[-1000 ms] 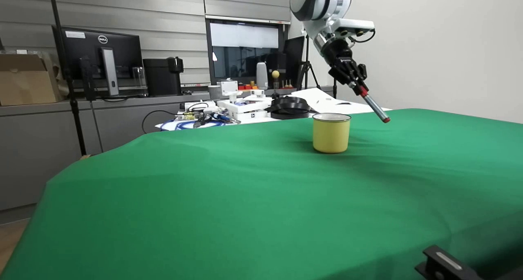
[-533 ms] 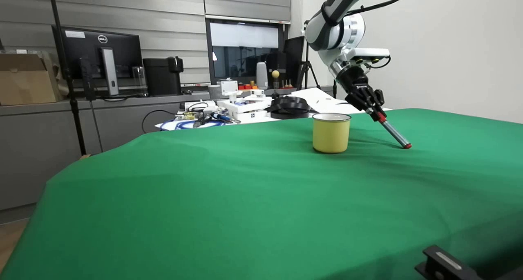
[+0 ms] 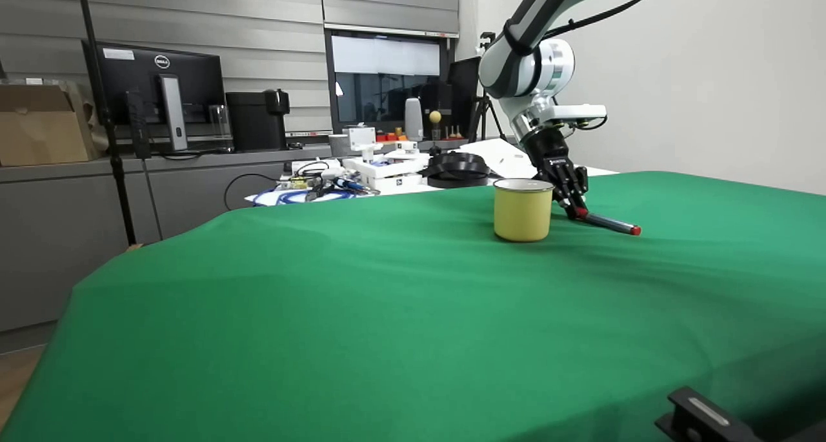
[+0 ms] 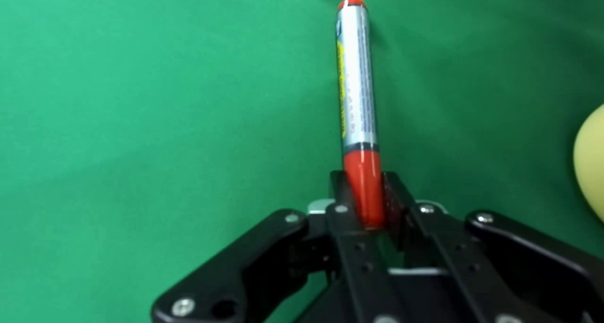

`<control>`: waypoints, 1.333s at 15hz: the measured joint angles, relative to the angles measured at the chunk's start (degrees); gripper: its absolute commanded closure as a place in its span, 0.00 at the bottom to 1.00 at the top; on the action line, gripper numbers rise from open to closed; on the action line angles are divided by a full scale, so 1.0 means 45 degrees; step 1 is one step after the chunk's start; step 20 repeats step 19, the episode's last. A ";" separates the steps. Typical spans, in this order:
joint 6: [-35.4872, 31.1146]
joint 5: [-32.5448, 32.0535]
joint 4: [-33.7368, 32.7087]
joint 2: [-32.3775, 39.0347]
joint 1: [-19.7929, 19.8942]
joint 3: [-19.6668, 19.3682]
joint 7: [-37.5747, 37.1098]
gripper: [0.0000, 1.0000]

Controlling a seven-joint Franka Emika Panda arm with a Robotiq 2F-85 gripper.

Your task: Pick up the pen from the yellow cup and put it on the table.

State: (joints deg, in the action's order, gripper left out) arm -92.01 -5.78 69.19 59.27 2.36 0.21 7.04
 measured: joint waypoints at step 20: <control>0.0829 0.0762 0.1214 -0.5157 -0.0650 0.0516 0.0288 0.00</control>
